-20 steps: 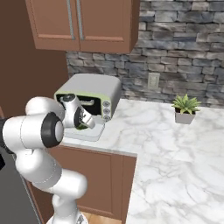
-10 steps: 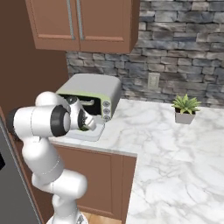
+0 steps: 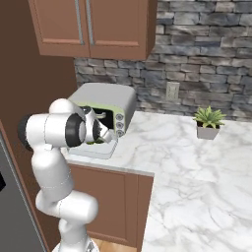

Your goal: Take the avocado and lime out of the freezer and place them in the tupperware container on the counter. Then put the tupperware containing the vegetables back in the freezer.

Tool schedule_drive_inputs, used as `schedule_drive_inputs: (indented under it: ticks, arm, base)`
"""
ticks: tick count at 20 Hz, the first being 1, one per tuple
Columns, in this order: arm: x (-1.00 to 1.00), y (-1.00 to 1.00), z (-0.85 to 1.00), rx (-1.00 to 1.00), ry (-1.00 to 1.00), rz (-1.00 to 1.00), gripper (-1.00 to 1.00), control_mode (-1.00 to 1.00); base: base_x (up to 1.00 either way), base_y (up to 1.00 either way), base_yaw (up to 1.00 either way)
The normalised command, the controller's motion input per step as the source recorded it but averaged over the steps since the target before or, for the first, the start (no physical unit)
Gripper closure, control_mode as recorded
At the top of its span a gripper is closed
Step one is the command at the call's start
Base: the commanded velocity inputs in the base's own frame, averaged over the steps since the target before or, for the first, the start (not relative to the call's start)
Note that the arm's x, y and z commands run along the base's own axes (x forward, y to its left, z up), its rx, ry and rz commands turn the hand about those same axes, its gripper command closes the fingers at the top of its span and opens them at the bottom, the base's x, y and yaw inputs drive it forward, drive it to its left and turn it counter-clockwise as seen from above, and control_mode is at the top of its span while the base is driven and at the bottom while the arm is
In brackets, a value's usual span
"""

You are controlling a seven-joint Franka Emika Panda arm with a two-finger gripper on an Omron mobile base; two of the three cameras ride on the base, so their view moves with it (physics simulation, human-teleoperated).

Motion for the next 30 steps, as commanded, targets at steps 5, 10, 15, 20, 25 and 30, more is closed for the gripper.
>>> schedule_drive_inputs:
  ticks: [5, 10, 15, 20, 25, 30]
  arm:
    - [-0.15, 0.0, 0.09, 0.0, -0.01, 0.0, -1.0, -1.0]
    - [-0.29, 0.0, 0.24, 0.0, 0.0, 0.0, -1.0, -1.0]
    - [-0.42, -0.25, 0.63, 0.01, -0.02, 0.0, -1.0, -1.0]
    - [-0.27, -0.51, 0.45, 0.02, 0.0, 0.0, -1.0, -1.0]
    - [-0.13, -0.39, 0.04, 0.0, 0.02, 0.0, -1.0, -1.0]
    - [0.0, -0.19, -0.02, 0.0, 0.07, 0.0, -1.0, -1.0]
  base:
    - [0.0, 0.0, 0.0]
    - [0.0, 0.0, 0.0]
    - [0.0, 0.0, 0.0]
    - [0.0, 0.0, 0.0]
    - [0.0, 0.0, 0.0]
    - [0.0, 0.0, 0.0]
